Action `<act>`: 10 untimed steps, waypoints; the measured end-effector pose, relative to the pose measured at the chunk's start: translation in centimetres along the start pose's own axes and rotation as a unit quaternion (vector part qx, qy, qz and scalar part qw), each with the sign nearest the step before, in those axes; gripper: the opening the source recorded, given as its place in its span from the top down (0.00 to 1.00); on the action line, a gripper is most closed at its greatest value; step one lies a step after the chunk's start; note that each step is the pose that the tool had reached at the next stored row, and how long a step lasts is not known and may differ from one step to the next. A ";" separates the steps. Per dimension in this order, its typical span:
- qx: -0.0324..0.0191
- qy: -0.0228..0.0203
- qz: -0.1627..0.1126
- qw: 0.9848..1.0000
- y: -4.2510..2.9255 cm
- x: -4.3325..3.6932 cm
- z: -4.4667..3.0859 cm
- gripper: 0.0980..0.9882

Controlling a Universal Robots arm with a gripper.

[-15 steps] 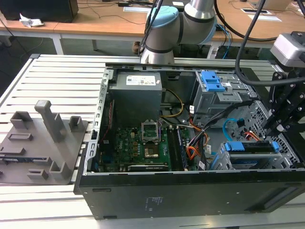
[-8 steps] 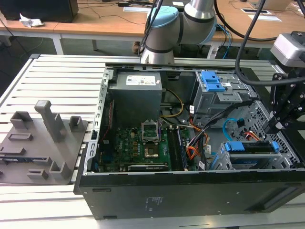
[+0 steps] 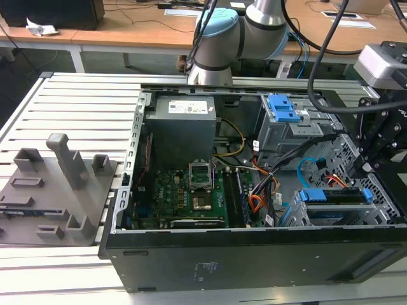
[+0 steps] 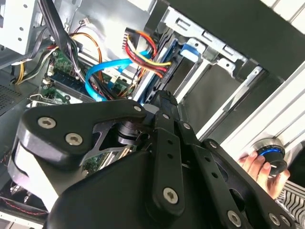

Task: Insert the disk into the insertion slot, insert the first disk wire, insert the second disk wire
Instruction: 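Insert the first disk wire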

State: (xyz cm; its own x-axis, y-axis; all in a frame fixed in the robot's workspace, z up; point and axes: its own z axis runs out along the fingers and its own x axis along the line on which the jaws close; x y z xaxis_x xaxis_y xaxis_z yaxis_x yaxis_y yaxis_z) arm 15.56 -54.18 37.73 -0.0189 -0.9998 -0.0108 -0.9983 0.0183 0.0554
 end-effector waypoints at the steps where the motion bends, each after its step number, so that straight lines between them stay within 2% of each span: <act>1: 0.000 0.000 0.000 1.000 0.18 0.00 0.01 0.99; 5: 0.000 0.000 0.000 1.000 0.98 0.03 0.06 0.99; 10: 0.000 0.000 0.000 1.000 0.99 0.02 0.06 0.99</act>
State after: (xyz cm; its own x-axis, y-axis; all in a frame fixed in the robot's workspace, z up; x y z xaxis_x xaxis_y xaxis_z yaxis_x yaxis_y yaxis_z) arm 14.57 -54.18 37.72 -0.0189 -0.9998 -0.0109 -0.9983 0.0182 0.0554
